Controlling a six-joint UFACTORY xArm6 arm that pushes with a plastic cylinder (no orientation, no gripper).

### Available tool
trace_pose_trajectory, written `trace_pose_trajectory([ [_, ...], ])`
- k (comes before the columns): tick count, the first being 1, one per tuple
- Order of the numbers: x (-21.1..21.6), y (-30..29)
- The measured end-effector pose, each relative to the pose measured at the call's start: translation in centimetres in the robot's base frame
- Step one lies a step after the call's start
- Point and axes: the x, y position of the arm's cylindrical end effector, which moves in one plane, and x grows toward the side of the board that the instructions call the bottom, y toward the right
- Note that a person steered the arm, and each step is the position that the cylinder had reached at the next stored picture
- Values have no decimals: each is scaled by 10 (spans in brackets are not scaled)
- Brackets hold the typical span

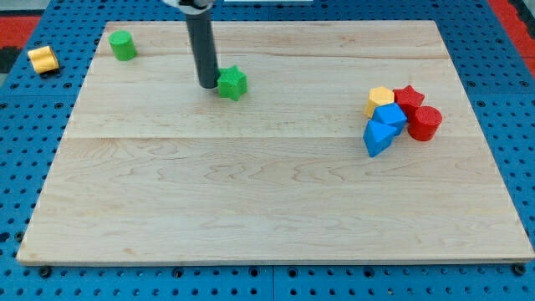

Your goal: Move the green star towards right

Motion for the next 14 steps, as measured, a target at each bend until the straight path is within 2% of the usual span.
trace_pose_trajectory([
  [1,14,28],
  [2,15,115],
  [3,7,99],
  [5,4,135],
  [6,-9,104],
  [7,-22,99],
  [8,-17,164],
  [9,-12,164],
  [10,14,168],
  [11,14,165],
  [12,-29,140],
  [13,-18,182],
  [14,13,188],
])
